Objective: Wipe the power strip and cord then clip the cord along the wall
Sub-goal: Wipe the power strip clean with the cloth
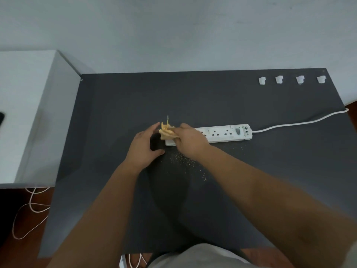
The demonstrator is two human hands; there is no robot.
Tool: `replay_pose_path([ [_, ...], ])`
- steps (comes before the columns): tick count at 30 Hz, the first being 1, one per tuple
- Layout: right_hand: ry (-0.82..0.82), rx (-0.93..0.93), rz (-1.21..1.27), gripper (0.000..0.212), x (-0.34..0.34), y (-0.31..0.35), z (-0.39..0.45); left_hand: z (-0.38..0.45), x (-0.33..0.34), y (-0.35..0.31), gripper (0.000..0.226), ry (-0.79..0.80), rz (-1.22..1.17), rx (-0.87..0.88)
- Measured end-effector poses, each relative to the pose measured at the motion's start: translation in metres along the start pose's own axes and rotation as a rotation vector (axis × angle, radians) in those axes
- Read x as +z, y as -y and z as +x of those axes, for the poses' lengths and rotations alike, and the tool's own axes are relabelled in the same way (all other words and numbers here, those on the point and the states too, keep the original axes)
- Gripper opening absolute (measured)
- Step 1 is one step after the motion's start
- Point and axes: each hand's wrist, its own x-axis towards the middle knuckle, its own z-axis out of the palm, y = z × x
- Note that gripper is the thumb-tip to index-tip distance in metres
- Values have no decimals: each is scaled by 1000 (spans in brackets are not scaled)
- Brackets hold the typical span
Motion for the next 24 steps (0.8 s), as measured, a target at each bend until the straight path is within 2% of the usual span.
replay_pose_path([
  [2,103,-72,-44,44,10,8,-9,-1,0,3,92,1,-25,16],
  [4,140,-141,-20,35,12,7,-19,-2,-2,9,91,11,-29,15],
  [6,47,-102,28,28,8,1,-19,-2,-5,14,94,27,-2,4],
  [9,-120,88,-1,30,0,-8,-5,-3,-9,15,96,58,20,-18],
  [11,-74,123,-57,35,1,0,0,-4,-9,14,95,66,25,-16],
  [13,51,54,-84,40,5,11,-3,-4,-8,15,95,67,26,2],
  [15,159,-50,-92,36,8,16,-9,-5,-8,15,93,66,10,15],
  [16,159,-62,-89,32,8,16,-9,-5,-8,15,92,70,8,15],
  [20,-15,74,-97,32,4,13,7,-2,-9,13,91,81,19,32],
  [24,132,14,-169,38,6,20,7,-3,-10,16,89,64,10,4],
])
